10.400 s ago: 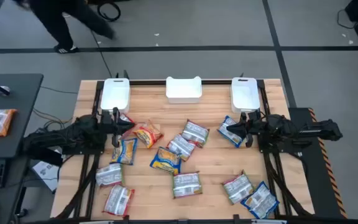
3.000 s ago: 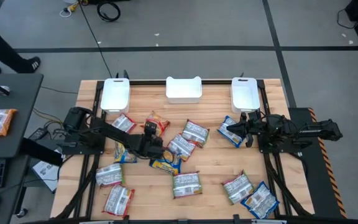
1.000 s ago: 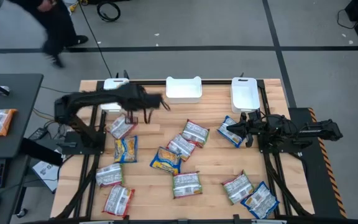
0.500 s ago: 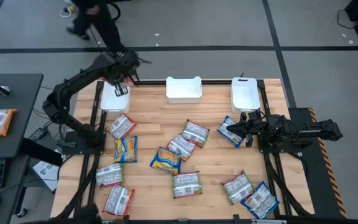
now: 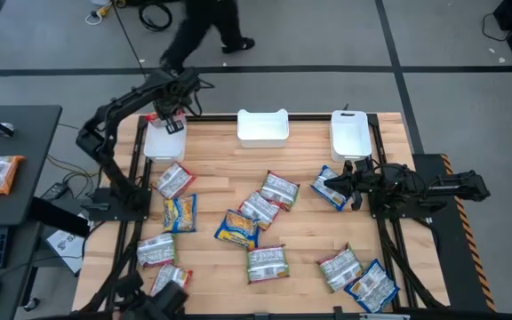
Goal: Sort Maruchan noodles
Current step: Put the orange noodle pack into the left white bin
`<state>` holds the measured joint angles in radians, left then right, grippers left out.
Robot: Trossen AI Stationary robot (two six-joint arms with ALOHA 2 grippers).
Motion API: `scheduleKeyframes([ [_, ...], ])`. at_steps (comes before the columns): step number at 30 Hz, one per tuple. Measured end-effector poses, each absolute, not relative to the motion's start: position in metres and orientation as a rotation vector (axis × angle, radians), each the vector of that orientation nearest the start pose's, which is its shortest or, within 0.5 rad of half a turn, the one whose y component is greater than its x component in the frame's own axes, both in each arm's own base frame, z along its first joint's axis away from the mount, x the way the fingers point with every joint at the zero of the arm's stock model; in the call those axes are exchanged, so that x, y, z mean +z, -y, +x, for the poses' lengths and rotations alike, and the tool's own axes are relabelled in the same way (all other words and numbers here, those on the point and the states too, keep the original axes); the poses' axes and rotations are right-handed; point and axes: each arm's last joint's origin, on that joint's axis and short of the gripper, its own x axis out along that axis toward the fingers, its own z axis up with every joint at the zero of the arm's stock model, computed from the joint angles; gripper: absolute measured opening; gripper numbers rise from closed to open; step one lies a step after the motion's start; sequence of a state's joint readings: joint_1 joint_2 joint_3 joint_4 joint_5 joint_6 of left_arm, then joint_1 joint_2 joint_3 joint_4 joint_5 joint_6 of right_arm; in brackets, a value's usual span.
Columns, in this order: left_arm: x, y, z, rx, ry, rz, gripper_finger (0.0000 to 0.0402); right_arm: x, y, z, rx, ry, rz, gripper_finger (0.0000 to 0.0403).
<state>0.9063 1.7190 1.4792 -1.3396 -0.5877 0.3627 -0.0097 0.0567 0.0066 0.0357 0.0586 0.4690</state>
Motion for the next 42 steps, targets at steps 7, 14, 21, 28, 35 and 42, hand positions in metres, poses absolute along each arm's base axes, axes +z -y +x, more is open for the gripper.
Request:
scheduleKeyframes([
  [7, 0.251, -0.271, 0.180, 0.804, -1.907, -0.063, 0.0000, 0.165, 0.003, 0.101, -0.070, 0.002, 0.468, 0.0037],
  [14, 0.239, -0.286, 0.177, 0.832, -1.934, -0.042, 0.0000, 0.165, 0.003, 0.101, -0.070, 0.002, 0.468, 0.0037],
  [21, 0.240, -0.283, 0.170, 0.817, -2.032, -0.020, 0.0000, 0.165, 0.003, 0.101, -0.070, 0.002, 0.468, 0.0037],
  [28, 0.240, -0.289, 0.173, 0.886, -1.966, -0.005, 0.0000, 0.165, 0.003, 0.101, -0.070, 0.002, 0.468, 0.0037],
  [35, 0.232, -0.300, 0.183, 0.889, -1.833, -0.021, 0.0000, 0.165, 0.003, 0.101, -0.070, 0.002, 0.468, 0.0037],
  [42, 0.202, -0.311, 0.184, 0.894, -1.900, -0.076, 0.0005, 0.165, 0.003, 0.101, -0.070, 0.002, 0.468, 0.0037],
])
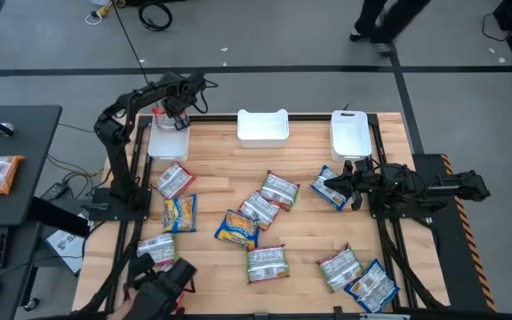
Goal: Sort Maruchan noodles
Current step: Put the orange noodle pack into the left white bin
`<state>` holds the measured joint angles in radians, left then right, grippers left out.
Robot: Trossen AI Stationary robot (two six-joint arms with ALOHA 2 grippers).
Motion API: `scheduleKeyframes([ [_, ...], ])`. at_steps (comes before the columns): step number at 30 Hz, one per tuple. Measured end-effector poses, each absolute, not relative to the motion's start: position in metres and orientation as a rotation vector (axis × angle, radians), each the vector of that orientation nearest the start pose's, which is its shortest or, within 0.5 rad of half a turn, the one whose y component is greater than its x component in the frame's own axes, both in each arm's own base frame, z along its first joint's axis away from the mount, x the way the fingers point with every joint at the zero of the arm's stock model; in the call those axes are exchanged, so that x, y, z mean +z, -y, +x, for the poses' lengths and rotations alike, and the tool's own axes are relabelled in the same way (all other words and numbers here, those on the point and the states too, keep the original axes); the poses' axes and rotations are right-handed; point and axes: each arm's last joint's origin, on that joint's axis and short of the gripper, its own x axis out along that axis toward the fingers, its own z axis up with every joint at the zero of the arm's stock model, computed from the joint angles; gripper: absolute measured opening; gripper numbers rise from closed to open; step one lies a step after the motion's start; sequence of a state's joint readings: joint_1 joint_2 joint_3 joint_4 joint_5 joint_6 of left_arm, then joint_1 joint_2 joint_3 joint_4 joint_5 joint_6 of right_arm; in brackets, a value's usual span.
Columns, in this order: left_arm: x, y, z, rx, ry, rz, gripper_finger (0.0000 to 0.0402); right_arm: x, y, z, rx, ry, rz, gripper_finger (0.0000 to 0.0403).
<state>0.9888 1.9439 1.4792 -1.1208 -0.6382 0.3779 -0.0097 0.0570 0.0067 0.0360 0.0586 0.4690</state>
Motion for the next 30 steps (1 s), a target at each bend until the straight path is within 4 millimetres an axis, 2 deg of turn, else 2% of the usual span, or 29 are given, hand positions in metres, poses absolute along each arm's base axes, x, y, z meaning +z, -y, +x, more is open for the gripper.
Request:
scheduleKeyframes([
  [4, 0.195, -0.314, 0.185, 0.910, -1.924, -0.064, 0.0019, 0.165, 0.003, 0.101, -0.070, 0.002, 0.468, 0.0037],
  [11, 0.197, -0.315, 0.185, 0.966, -1.912, -0.050, 0.0051, 0.165, 0.003, 0.101, -0.070, 0.002, 0.468, 0.0037],
  [19, 0.202, -0.315, 0.184, 1.057, -1.874, -0.066, 0.0124, 0.165, 0.003, 0.101, -0.070, 0.002, 0.468, 0.0037],
  [23, 0.203, -0.316, 0.183, 1.110, -1.899, -0.020, 0.0156, 0.165, 0.003, 0.101, -0.070, 0.002, 0.468, 0.0037],
  [30, 0.205, -0.316, 0.182, 1.164, -1.934, 0.048, 0.0159, 0.165, 0.003, 0.101, -0.070, 0.002, 0.468, 0.0037],
])
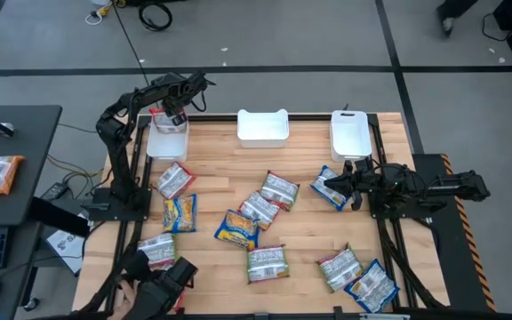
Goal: Sort Maruchan noodles
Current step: Put the orange noodle pack into the left white bin
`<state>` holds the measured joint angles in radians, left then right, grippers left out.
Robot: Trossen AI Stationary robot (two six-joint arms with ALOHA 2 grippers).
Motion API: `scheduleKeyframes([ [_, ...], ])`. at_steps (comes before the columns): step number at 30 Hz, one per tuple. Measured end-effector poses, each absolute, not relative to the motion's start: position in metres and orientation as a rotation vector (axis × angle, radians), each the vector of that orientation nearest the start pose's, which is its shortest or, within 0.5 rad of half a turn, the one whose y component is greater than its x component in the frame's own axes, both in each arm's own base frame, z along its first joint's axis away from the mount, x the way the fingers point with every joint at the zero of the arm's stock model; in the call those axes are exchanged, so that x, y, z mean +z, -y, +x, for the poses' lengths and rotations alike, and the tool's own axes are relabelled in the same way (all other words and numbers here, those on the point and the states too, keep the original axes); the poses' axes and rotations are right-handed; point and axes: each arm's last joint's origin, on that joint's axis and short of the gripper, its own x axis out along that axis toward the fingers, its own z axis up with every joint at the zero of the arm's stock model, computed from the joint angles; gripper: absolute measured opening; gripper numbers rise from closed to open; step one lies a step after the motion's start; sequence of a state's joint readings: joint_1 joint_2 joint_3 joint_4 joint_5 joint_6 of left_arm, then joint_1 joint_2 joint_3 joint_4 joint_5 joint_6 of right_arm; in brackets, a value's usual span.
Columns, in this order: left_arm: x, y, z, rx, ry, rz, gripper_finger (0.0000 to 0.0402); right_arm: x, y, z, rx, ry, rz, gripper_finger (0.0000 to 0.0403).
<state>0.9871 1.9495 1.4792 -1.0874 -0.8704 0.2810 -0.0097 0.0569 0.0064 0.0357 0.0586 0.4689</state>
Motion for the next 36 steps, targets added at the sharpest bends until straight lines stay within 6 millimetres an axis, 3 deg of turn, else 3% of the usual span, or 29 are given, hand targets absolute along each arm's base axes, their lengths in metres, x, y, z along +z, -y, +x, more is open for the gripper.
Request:
scheduleKeyframes([
  [10, 0.209, -0.314, 0.185, 1.181, -1.909, 0.051, 0.0153, 0.165, 0.003, 0.101, -0.070, 0.002, 0.468, 0.0037],
  [16, 0.248, -0.291, 0.193, 1.181, -1.765, 0.078, 0.0153, 0.165, 0.003, 0.101, -0.070, 0.002, 0.468, 0.0037],
  [20, 0.290, -0.248, 0.197, 1.036, -1.604, -0.003, 0.0153, 0.165, 0.003, 0.101, -0.070, 0.002, 0.468, 0.0037],
  [27, 0.345, -0.145, 0.199, 0.793, -1.334, -0.256, 0.0153, 0.165, 0.003, 0.101, -0.070, 0.002, 0.468, 0.0037],
  [31, 0.361, -0.090, 0.201, 0.793, -1.234, -0.290, 0.0153, 0.165, 0.003, 0.101, -0.070, 0.002, 0.468, 0.0037],
  [36, 0.362, -0.033, 0.211, 0.806, -1.165, -0.298, 0.0159, 0.165, 0.003, 0.101, -0.070, 0.002, 0.468, 0.0037],
])
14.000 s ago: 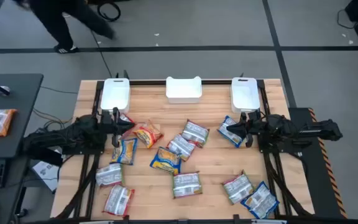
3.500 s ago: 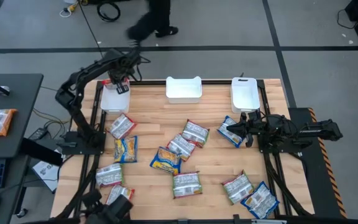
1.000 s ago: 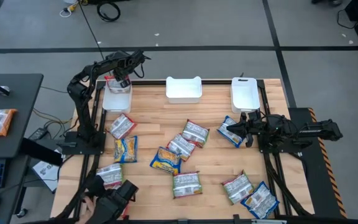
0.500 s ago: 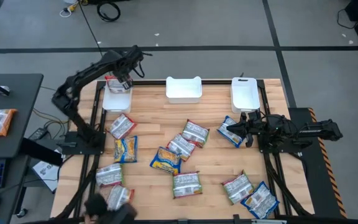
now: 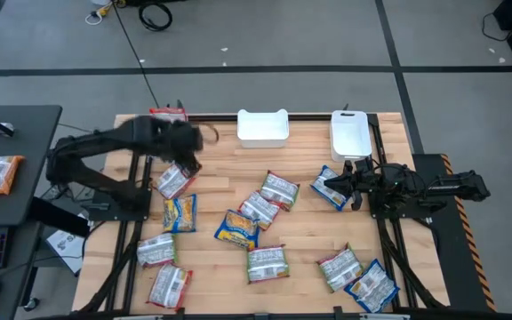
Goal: Sort Maruchan noodles
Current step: Put the orange noodle pack into the left white bin
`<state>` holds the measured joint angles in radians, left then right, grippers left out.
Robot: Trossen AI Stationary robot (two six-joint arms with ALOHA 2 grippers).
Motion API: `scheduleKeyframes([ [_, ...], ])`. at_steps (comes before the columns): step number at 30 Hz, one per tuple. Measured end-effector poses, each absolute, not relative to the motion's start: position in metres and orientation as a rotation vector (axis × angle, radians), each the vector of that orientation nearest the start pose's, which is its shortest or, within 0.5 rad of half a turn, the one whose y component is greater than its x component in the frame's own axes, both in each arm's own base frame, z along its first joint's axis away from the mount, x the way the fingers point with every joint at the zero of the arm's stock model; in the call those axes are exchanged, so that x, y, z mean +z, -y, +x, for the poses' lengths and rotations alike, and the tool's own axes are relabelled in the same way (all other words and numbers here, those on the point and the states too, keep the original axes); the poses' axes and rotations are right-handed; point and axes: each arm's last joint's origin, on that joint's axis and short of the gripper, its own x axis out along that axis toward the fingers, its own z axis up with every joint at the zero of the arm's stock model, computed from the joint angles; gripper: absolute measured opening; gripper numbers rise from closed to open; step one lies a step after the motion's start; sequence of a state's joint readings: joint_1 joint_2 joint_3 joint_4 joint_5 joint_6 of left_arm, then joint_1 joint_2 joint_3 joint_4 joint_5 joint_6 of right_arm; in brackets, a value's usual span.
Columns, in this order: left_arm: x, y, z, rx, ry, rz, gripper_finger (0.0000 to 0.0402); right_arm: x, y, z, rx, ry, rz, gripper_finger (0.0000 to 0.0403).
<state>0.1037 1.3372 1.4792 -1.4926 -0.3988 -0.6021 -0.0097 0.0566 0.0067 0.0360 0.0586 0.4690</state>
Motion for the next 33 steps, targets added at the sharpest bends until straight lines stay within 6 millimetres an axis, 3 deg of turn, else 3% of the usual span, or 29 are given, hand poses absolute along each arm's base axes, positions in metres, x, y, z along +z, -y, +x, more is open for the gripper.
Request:
scheduleKeyframes([
  [5, 0.349, 0.004, 0.227, 0.832, -1.180, -0.335, 0.0193, 0.165, 0.003, 0.101, -0.070, 0.002, 0.468, 0.0037],
  [11, 0.325, 0.023, 0.238, 0.924, -1.247, -0.412, 0.0244, 0.165, 0.003, 0.101, -0.070, 0.002, 0.468, 0.0037],
  [15, 0.293, 0.024, 0.234, 1.021, -1.344, -0.439, 0.0257, 0.165, 0.003, 0.101, -0.070, 0.003, 0.468, 0.0037],
  [21, 0.232, 0.022, 0.213, 1.148, -1.488, -0.395, 0.0258, 0.165, 0.003, 0.101, -0.068, 0.008, 0.468, 0.0037],
  [25, 0.200, 0.021, 0.206, 1.134, -1.474, -0.396, 0.0258, 0.165, 0.003, 0.101, -0.068, 0.009, 0.469, 0.0037],
  [33, 0.158, 0.009, 0.199, 1.122, -1.392, -0.413, 0.0258, 0.165, 0.003, 0.101, -0.068, 0.009, 0.469, 0.0037],
])
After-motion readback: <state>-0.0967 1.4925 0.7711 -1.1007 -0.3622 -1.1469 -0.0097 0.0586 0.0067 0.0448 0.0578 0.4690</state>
